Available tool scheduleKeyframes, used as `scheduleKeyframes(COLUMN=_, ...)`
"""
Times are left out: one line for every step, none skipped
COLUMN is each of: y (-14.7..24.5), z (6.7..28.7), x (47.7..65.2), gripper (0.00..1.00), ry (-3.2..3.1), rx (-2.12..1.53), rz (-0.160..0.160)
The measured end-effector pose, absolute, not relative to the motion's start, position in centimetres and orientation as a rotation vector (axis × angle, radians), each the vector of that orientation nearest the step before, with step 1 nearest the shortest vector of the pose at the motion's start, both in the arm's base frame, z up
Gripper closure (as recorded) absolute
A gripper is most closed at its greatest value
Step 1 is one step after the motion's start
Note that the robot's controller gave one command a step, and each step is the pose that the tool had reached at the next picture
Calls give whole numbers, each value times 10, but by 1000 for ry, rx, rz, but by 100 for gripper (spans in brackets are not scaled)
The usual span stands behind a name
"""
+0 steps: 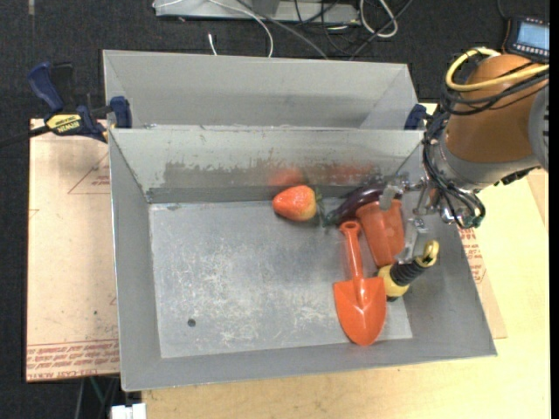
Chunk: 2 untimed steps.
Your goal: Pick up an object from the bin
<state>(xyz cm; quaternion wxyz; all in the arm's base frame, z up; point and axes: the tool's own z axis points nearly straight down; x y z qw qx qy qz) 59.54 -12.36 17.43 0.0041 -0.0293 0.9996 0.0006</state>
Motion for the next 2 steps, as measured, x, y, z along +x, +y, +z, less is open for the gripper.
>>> scheduleKeyframes(y=-102, z=123, x=610, gripper=0, ry=3115, rx=-349, rz=6)
scheduleKeyframes(y=-110, z=121, x=609, gripper=0, ry=3099, rx=-447, rz=7)
